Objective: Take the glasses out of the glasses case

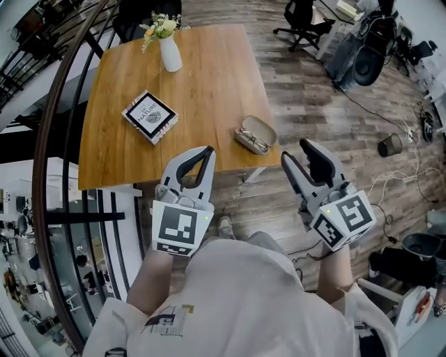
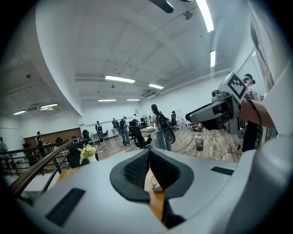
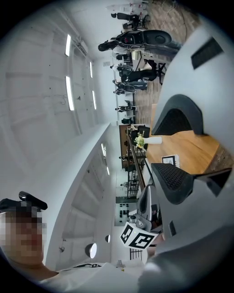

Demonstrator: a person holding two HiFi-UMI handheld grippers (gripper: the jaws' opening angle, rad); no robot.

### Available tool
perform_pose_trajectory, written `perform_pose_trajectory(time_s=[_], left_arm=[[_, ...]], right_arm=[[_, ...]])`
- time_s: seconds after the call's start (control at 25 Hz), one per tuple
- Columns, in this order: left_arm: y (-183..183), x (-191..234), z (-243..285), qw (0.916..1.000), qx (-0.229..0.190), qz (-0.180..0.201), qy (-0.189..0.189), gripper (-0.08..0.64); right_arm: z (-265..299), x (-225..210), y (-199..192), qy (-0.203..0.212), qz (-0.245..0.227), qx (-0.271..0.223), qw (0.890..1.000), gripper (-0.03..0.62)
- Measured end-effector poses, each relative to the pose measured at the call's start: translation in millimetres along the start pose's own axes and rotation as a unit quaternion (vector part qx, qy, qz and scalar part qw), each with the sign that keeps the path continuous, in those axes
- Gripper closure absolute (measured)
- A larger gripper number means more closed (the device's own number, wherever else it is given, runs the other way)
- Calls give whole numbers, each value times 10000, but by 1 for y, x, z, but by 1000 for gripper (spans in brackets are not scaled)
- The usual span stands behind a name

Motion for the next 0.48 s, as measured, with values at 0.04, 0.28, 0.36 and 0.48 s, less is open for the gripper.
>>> perform_pose_trajectory(time_s=[0.04,0.28,0.36,0.48], left_arm=[[0,-1,3,10000,10,-5,-17,543],[-11,21,33,9997,205,-124,65,543],[-13,25,43,9994,283,-150,150,543],[-18,25,59,9986,417,-235,244,543]], right_arm=[[1,-4,-1,-31,13,-13,10000,379],[35,-35,1,23,58,37,10000,390],[46,-48,-1,126,84,119,9998,390],[62,-66,-8,390,135,198,9990,390]])
Point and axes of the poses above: the fingertips, and each gripper's own axes: z forward along the fingers, x to its left, y out of its top, the point moved 8 cm from there along -z, backward along the fingers, and after that the axes turned 3 degrees about -x, right-handed, at the moved point
